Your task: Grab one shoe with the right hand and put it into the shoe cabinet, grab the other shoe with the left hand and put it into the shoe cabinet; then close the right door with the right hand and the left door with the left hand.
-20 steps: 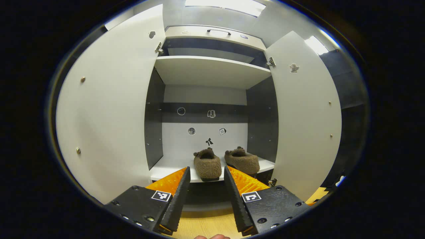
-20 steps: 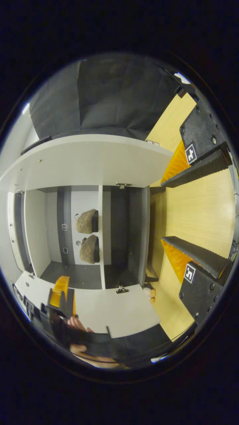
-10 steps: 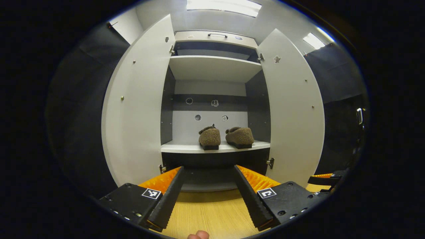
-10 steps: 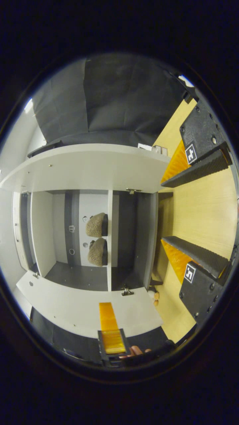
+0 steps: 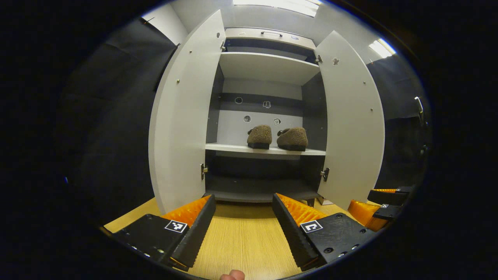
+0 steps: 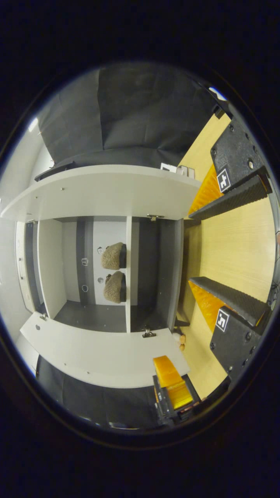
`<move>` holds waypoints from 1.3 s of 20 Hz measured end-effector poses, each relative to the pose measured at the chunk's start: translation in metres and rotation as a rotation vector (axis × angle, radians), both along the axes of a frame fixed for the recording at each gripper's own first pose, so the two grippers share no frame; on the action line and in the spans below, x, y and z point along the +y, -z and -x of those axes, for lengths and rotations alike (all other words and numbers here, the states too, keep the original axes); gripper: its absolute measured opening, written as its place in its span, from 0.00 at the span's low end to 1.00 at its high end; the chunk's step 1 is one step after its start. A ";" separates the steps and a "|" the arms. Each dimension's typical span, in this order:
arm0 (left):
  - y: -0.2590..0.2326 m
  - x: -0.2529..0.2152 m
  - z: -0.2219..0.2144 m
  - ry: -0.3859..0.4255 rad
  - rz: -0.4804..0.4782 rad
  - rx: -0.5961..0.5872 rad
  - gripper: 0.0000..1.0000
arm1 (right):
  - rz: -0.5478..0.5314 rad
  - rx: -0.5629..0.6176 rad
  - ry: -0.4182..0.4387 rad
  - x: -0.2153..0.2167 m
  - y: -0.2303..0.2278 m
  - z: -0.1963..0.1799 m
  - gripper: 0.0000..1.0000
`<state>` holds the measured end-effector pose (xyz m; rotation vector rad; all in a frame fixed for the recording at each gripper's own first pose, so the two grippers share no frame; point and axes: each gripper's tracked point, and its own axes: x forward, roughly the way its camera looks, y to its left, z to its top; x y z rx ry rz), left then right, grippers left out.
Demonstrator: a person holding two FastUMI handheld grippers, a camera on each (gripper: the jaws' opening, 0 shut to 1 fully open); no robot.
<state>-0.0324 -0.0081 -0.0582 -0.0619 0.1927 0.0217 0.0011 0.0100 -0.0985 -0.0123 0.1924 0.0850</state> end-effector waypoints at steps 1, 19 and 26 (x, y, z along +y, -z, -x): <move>0.000 0.000 0.000 0.000 -0.002 0.005 0.90 | -0.022 -0.019 -0.001 -0.001 -0.013 0.003 0.94; -0.005 -0.018 -0.001 0.066 -0.043 -0.001 0.92 | -0.107 -0.236 0.150 -0.195 -0.274 -0.061 0.96; -0.006 -0.009 0.000 0.034 -0.058 0.000 0.92 | -0.019 -0.205 0.148 -0.200 -0.264 -0.110 0.97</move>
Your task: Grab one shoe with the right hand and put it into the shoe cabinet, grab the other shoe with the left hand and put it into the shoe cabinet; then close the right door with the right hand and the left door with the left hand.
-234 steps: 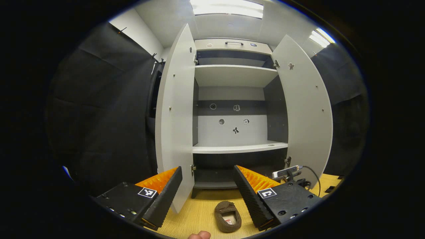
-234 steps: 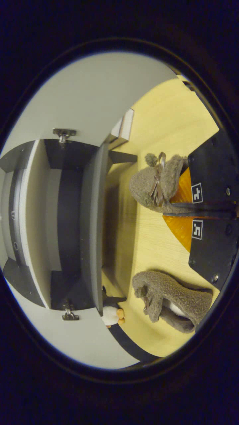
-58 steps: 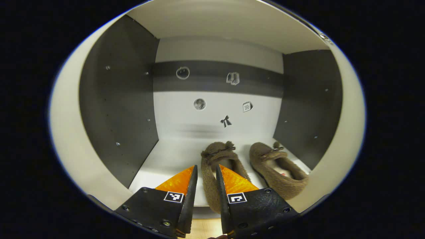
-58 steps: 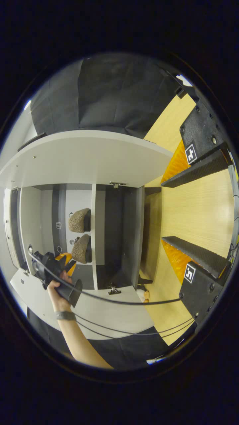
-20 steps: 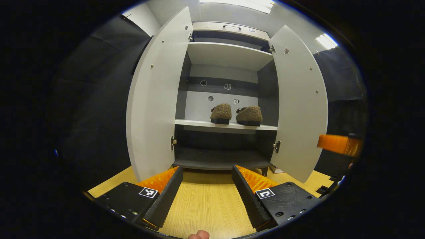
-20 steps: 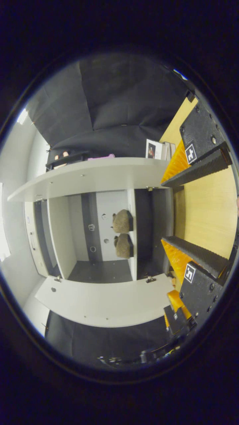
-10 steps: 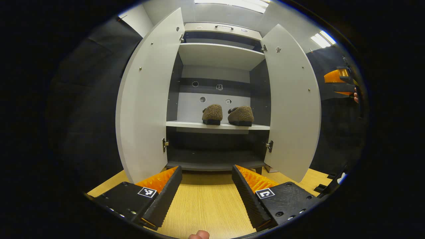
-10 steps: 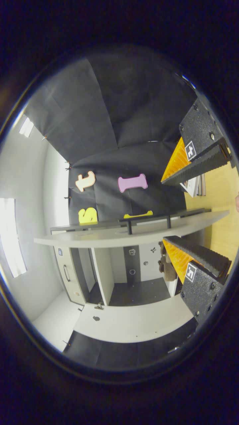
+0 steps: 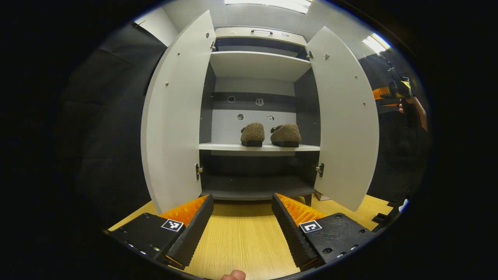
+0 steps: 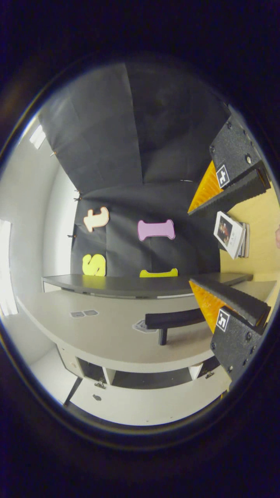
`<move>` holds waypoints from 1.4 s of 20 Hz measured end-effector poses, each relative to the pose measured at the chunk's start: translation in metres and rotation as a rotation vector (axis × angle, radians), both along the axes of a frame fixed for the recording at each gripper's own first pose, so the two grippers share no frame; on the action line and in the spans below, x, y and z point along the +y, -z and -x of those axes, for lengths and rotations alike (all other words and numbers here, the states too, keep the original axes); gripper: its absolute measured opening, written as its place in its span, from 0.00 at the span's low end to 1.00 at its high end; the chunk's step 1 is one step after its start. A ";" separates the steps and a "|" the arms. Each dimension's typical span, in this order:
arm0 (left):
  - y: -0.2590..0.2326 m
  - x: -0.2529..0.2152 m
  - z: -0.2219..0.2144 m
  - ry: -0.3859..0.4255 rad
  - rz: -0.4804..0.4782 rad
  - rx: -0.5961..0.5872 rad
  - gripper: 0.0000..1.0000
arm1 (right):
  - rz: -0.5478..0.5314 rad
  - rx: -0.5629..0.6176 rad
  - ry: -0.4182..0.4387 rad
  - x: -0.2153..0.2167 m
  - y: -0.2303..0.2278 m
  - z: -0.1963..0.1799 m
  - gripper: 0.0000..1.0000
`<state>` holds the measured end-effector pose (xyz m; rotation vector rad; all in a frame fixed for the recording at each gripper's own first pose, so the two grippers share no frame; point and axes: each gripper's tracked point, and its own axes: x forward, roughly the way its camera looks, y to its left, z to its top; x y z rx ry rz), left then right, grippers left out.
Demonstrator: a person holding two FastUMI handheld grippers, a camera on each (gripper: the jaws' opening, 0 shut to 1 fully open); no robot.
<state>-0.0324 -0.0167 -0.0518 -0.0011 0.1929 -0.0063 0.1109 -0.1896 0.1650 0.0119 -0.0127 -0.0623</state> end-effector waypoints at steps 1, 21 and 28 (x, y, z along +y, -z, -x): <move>0.000 0.001 -0.001 -0.003 0.001 0.003 0.93 | 0.015 0.000 0.015 -0.001 0.002 -0.001 0.97; -0.007 0.035 0.005 -0.069 0.012 -0.004 0.92 | -0.054 0.016 -0.383 0.172 0.016 -0.035 0.89; -0.011 0.046 0.014 -0.097 0.009 -0.008 0.92 | -0.106 0.014 -0.423 0.217 0.023 -0.069 0.93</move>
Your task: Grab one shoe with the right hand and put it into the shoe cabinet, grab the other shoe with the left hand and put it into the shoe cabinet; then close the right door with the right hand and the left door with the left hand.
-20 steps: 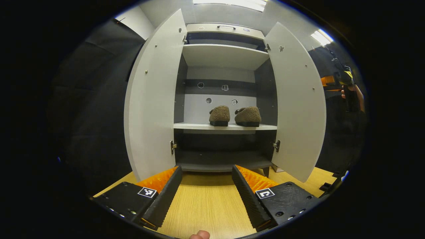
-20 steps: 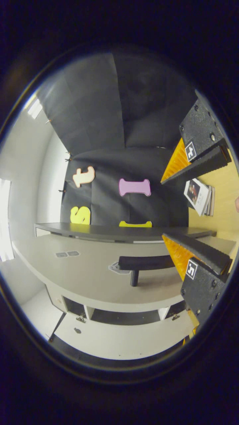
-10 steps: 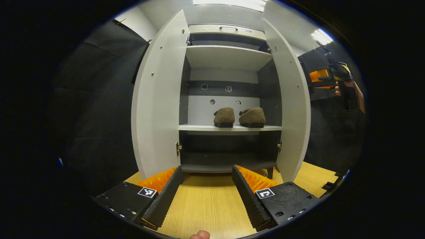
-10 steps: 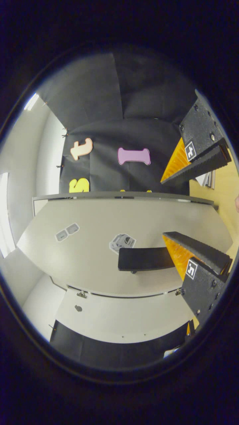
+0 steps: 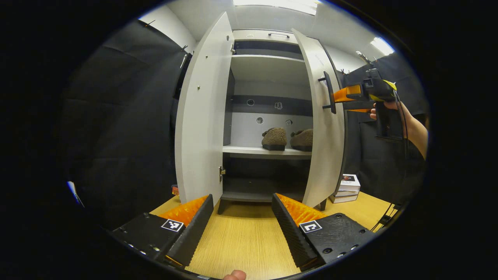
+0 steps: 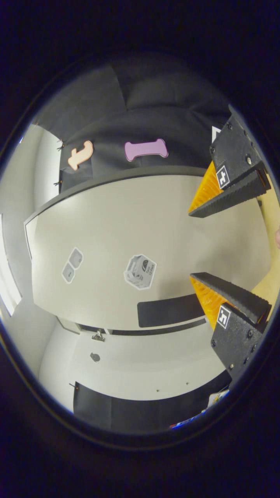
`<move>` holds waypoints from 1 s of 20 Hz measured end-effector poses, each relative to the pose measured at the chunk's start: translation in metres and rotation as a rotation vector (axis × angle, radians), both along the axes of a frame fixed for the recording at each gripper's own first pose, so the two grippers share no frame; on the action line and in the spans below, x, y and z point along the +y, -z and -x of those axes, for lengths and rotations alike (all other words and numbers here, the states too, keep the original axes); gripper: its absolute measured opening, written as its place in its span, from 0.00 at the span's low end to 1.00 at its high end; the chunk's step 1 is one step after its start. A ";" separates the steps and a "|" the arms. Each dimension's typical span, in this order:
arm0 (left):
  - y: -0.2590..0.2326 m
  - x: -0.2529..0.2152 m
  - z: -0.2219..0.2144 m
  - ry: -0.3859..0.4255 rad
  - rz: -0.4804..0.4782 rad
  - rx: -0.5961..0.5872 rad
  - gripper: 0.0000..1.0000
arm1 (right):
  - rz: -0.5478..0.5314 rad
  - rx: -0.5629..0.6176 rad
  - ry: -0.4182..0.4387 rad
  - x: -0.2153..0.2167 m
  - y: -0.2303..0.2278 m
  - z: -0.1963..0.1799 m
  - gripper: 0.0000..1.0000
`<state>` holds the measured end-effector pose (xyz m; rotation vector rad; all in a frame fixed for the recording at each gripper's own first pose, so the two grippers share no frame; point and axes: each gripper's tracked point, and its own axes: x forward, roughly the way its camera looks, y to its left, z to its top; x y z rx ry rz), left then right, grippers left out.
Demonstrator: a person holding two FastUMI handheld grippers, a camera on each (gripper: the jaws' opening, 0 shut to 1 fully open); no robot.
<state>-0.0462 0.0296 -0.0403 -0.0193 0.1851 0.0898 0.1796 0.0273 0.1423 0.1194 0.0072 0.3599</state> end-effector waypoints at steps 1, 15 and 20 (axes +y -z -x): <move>-0.001 -0.001 -0.001 0.003 0.001 0.000 0.92 | -0.004 -0.003 0.012 -0.003 0.000 0.001 0.93; -0.013 -0.030 -0.008 0.104 0.031 -0.010 0.92 | 0.145 -0.118 0.290 -0.055 0.063 0.109 0.95; -0.015 -0.041 -0.012 0.139 0.029 -0.012 0.92 | 0.165 -0.090 0.293 -0.036 0.126 0.143 0.95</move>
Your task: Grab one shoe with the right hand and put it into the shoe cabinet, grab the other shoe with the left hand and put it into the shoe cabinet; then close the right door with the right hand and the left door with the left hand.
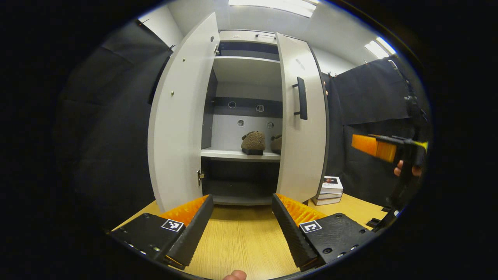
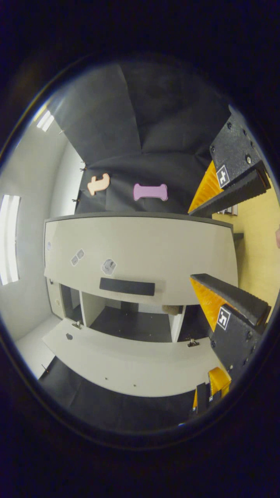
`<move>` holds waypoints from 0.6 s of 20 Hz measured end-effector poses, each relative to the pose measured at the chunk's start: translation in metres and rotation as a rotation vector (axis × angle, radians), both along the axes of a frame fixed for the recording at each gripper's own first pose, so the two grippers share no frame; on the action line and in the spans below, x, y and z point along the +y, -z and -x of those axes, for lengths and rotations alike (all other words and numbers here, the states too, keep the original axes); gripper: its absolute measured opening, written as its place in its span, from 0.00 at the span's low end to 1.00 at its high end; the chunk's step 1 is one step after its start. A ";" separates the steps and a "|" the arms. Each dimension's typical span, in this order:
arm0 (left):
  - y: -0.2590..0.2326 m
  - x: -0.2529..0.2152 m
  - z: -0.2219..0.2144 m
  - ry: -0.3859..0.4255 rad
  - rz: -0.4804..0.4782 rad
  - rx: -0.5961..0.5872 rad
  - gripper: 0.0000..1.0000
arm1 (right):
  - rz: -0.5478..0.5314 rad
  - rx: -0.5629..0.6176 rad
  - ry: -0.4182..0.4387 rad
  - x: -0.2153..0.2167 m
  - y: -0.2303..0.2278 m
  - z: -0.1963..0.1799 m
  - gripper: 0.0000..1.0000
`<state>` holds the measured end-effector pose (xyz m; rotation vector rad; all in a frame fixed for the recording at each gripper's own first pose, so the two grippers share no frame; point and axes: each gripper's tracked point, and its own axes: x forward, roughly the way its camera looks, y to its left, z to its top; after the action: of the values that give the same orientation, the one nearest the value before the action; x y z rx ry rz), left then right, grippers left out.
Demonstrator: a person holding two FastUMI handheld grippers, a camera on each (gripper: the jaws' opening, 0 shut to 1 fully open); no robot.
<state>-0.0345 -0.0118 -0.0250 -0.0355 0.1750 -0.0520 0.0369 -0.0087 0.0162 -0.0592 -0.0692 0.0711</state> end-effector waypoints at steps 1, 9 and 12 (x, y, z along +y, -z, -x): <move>-0.001 -0.001 0.000 0.003 0.001 0.001 0.92 | 0.007 0.013 0.011 0.000 0.013 0.005 0.95; -0.008 -0.009 -0.003 0.024 0.003 -0.009 0.92 | -0.056 0.179 0.058 0.005 0.105 0.022 0.98; -0.038 -0.007 -0.001 0.019 0.049 -0.061 0.92 | -0.080 0.184 0.075 -0.001 0.107 0.021 0.99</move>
<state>-0.0333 -0.0189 0.0126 -0.0806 0.1133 -0.0759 0.0155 -0.0094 -0.0910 0.0252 0.1136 -0.0010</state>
